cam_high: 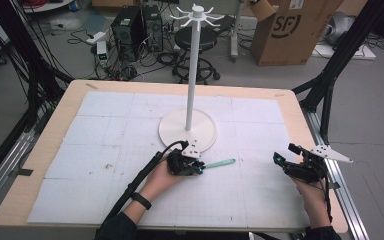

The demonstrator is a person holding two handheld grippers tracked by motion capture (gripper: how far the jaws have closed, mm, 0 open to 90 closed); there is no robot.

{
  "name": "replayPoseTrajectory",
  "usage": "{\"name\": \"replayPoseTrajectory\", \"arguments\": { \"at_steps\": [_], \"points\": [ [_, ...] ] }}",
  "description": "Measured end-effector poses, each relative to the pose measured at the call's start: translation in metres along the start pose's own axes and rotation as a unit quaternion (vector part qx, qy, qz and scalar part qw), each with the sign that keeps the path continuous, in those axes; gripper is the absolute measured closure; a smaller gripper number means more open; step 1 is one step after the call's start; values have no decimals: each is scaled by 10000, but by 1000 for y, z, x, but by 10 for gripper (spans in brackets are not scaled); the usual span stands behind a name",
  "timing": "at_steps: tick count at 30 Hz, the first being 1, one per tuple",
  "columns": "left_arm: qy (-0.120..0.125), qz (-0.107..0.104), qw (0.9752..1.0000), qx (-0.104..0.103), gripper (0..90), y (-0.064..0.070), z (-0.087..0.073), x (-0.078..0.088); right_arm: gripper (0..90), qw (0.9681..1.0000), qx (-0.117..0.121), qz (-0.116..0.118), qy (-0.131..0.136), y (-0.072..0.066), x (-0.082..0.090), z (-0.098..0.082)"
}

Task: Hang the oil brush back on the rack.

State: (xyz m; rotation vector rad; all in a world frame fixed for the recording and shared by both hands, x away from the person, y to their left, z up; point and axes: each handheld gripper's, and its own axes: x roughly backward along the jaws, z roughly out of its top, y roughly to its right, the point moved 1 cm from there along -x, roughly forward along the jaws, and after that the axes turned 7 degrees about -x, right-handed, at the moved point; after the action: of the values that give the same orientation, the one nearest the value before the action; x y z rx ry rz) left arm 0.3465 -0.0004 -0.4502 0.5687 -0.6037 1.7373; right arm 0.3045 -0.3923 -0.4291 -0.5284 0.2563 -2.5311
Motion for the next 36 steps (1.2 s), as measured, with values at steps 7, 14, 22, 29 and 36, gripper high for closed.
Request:
{"name": "replayPoseTrajectory", "arguments": {
  "at_steps": [7, 14, 22, 29, 36],
  "points": [
    [151, -61, 9998, 101, 824, -1, -1, 4, 172, 10000, -3, 1, 5, 0, 0, 0],
    [535, -18, 9983, 224, 824, -2, 5, 22, 173, 10000, -11, 0, -1, 0, 0, 0],
    [997, 190, 9941, 391, 824, -5, 11, 49, 173, 10000, -29, -15, -42, 0, -1, -1],
    [1408, 447, 9874, 573, 824, -12, 11, 76, 173, 9998, -63, -30, -194, 1, -4, -3],
    [1817, 728, 9777, 758, 824, -19, 9, 112, 173, 9995, -81, -26, -289, 2, -6, -4]
  ]
}}
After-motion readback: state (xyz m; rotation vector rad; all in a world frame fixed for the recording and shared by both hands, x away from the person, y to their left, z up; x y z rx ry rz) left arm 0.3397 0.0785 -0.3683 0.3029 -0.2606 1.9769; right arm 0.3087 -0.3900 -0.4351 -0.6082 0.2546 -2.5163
